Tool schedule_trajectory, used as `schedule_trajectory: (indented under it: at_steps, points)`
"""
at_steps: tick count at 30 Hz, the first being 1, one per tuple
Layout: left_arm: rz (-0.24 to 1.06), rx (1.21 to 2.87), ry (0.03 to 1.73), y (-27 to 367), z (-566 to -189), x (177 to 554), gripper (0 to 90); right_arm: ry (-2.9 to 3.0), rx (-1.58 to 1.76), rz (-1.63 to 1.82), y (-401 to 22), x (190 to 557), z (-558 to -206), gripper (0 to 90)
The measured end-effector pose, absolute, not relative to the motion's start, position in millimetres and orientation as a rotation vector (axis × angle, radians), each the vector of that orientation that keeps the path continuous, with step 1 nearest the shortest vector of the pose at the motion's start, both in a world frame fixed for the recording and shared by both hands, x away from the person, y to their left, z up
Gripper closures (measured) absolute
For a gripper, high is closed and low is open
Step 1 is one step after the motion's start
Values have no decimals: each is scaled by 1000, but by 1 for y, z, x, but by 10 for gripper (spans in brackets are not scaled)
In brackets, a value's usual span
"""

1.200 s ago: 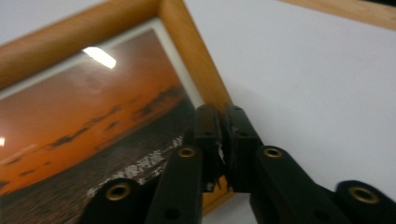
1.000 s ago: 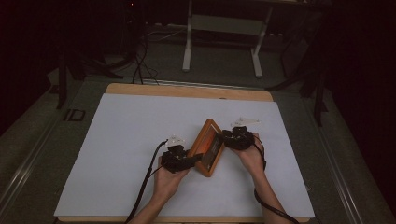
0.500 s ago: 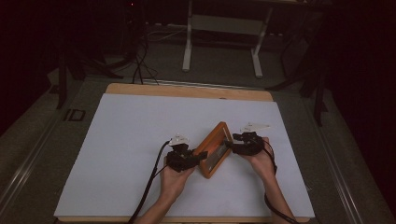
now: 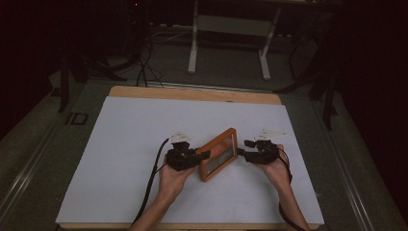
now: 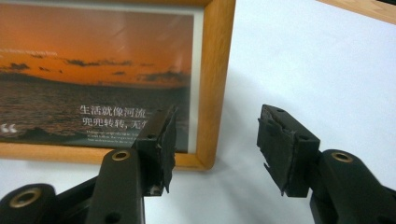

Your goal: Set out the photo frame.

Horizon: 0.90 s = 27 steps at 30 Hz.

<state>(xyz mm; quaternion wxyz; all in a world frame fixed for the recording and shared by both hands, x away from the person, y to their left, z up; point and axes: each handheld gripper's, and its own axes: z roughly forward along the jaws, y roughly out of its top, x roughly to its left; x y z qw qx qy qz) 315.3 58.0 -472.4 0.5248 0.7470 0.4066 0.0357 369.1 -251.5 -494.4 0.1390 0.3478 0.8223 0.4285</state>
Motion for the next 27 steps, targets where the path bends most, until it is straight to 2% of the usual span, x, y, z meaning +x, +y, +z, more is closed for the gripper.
schedule_trajectory:
  at_steps: [13,27]
  points:
    - [185,1962,767,86,-442,318,692,2400,946,1258,-237,366,-494,468]
    - [171,2015,647,119,-426,316,690,2466,839,1253,-224,360,-492,500]
